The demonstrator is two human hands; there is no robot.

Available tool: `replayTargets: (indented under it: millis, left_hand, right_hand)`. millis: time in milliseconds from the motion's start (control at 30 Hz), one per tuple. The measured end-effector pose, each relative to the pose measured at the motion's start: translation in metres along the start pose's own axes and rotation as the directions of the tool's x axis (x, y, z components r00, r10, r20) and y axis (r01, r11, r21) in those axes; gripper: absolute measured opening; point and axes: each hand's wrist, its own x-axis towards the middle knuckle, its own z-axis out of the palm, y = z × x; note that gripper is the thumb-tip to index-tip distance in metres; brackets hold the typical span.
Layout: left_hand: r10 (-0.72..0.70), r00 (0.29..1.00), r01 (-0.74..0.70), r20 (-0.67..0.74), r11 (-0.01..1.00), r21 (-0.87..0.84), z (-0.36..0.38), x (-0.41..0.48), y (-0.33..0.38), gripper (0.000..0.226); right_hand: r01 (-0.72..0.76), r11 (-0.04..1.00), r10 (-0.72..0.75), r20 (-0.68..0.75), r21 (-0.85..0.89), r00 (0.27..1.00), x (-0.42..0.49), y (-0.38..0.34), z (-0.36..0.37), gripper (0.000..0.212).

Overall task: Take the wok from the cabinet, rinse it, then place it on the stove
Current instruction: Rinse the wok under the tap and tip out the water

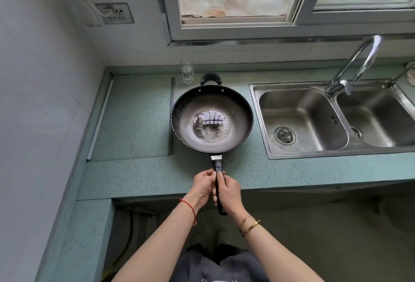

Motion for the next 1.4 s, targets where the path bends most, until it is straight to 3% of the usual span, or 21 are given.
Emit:
replayTargets:
  millis: [633, 1400]
  left_hand:
    - [0.038, 0.999, -0.038, -0.034, 0.999, -0.005, 0.004, -0.001, -0.003, 0.034]
    - [0.022, 0.999, -0.021, -0.040, 0.999, 0.045, 0.007, -0.010, 0.003, 0.024]
  right_hand:
    - [-0.129, 0.990, 0.121, 0.149, 0.048, 0.981, 0.002, -0.011, -0.014, 0.043]
    - [-0.139, 0.986, 0.124, 0.151, 0.093, 0.981, -0.004, -0.020, -0.014, 0.040]
